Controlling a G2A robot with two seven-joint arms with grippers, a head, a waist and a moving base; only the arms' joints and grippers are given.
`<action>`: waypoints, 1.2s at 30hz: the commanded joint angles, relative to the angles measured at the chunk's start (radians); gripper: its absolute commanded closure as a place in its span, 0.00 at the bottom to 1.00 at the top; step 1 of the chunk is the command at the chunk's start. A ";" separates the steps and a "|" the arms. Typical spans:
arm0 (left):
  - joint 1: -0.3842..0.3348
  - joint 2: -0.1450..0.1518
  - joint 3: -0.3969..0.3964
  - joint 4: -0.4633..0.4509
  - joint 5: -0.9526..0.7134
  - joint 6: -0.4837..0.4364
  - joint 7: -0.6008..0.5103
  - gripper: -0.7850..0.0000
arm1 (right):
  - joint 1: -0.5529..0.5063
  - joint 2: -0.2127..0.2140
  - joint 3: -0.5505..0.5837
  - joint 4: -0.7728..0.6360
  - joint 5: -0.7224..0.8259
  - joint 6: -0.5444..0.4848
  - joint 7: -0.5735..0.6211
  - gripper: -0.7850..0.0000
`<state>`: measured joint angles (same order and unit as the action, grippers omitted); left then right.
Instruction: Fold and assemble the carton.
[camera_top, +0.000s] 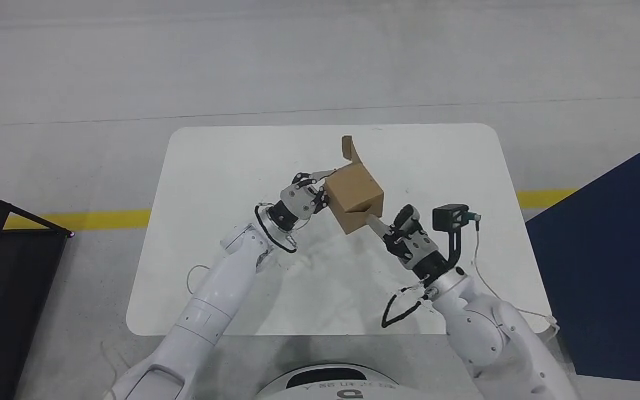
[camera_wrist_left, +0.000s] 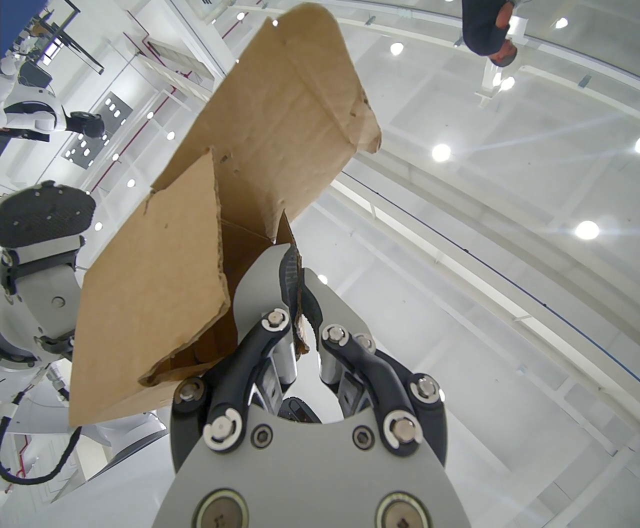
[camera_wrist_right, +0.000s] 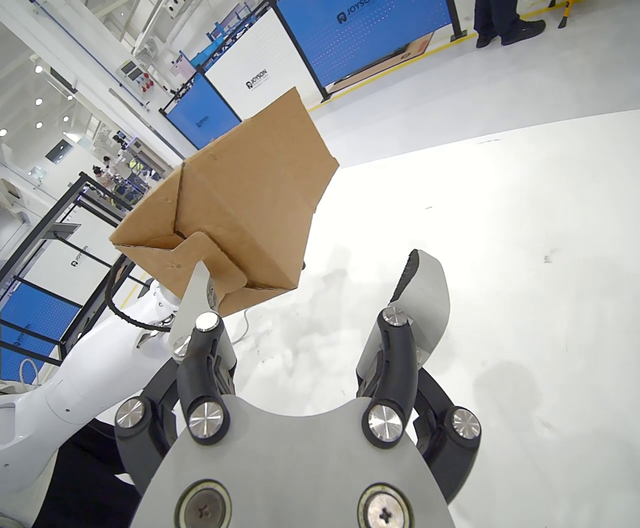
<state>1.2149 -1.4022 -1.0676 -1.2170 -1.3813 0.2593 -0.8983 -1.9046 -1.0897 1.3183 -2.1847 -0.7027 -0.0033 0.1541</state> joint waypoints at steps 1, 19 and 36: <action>0.000 -0.001 0.000 0.000 0.000 0.001 -0.002 1.00 | 0.009 -0.002 -0.007 0.002 -0.002 0.006 0.003 0.16; -0.001 -0.004 -0.012 0.008 0.004 0.007 -0.019 1.00 | 0.051 -0.019 -0.009 0.011 0.048 0.100 -0.008 0.16; -0.018 -0.010 -0.009 0.029 0.007 0.020 -0.038 1.00 | 0.103 -0.028 -0.055 0.010 0.001 0.121 0.079 0.13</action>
<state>1.1977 -1.4116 -1.0763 -1.1894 -1.3741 0.2797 -0.9359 -1.8030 -1.1171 1.2643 -2.1741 -0.6994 0.1164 0.2304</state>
